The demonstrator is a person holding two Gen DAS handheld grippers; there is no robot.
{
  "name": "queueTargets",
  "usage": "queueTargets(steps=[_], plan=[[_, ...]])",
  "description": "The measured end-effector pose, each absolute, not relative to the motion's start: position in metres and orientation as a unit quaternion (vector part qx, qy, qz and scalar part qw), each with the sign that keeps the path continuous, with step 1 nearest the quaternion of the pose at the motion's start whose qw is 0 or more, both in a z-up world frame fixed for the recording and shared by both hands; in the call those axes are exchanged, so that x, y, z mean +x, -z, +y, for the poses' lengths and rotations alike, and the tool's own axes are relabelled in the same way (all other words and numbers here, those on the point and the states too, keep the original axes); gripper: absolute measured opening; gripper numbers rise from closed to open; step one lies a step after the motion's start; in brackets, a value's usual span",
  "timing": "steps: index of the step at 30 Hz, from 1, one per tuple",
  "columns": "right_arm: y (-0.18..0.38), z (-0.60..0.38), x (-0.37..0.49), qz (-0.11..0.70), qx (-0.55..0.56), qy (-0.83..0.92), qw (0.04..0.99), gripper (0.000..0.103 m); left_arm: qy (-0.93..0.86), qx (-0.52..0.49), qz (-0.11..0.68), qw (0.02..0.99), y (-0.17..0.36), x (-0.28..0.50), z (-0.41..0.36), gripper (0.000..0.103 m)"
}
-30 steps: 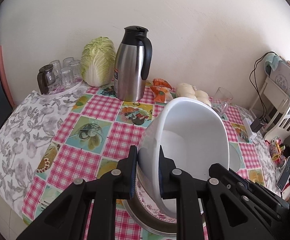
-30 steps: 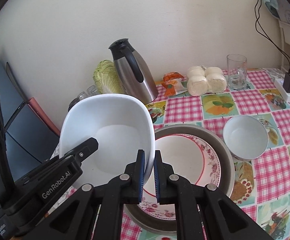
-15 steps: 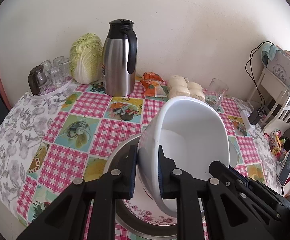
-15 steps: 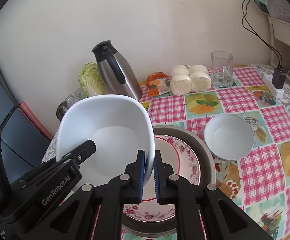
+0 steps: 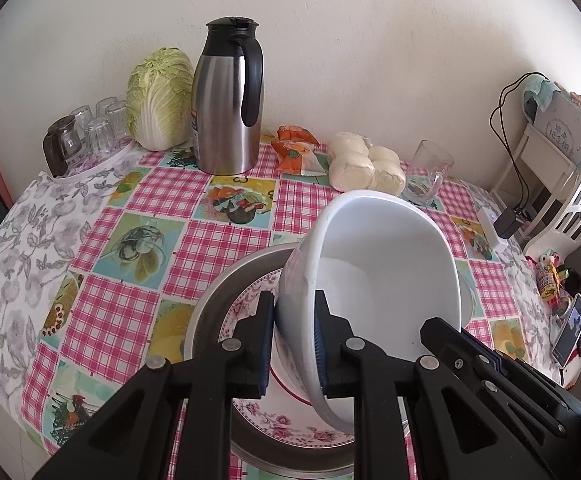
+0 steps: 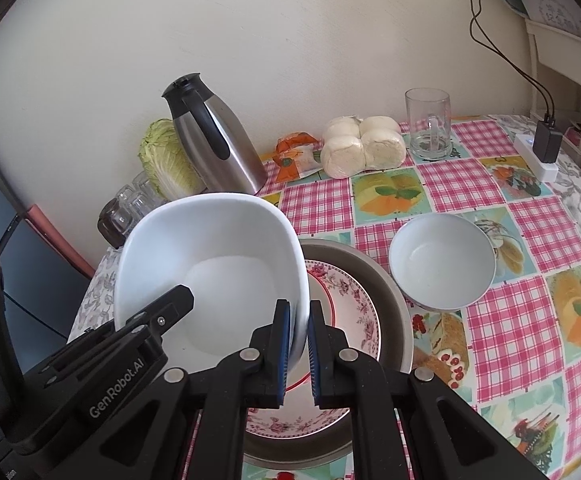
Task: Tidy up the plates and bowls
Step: 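Carry the square bowl over the stacked plates with both tools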
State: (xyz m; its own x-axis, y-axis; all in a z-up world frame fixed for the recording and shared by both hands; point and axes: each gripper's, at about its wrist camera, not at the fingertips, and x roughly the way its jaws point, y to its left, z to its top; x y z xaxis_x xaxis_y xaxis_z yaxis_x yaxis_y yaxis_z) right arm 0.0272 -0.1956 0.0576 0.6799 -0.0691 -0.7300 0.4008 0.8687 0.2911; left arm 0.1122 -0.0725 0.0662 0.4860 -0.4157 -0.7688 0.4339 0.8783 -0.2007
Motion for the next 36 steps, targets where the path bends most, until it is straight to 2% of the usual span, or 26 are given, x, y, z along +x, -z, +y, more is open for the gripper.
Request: queueTargets(steps=[36], plan=[[-0.038, -0.203, 0.035, 0.413, 0.241, 0.138, 0.868, 0.013, 0.238, 0.023, 0.498, 0.834, -0.039, 0.12, -0.086, 0.019]])
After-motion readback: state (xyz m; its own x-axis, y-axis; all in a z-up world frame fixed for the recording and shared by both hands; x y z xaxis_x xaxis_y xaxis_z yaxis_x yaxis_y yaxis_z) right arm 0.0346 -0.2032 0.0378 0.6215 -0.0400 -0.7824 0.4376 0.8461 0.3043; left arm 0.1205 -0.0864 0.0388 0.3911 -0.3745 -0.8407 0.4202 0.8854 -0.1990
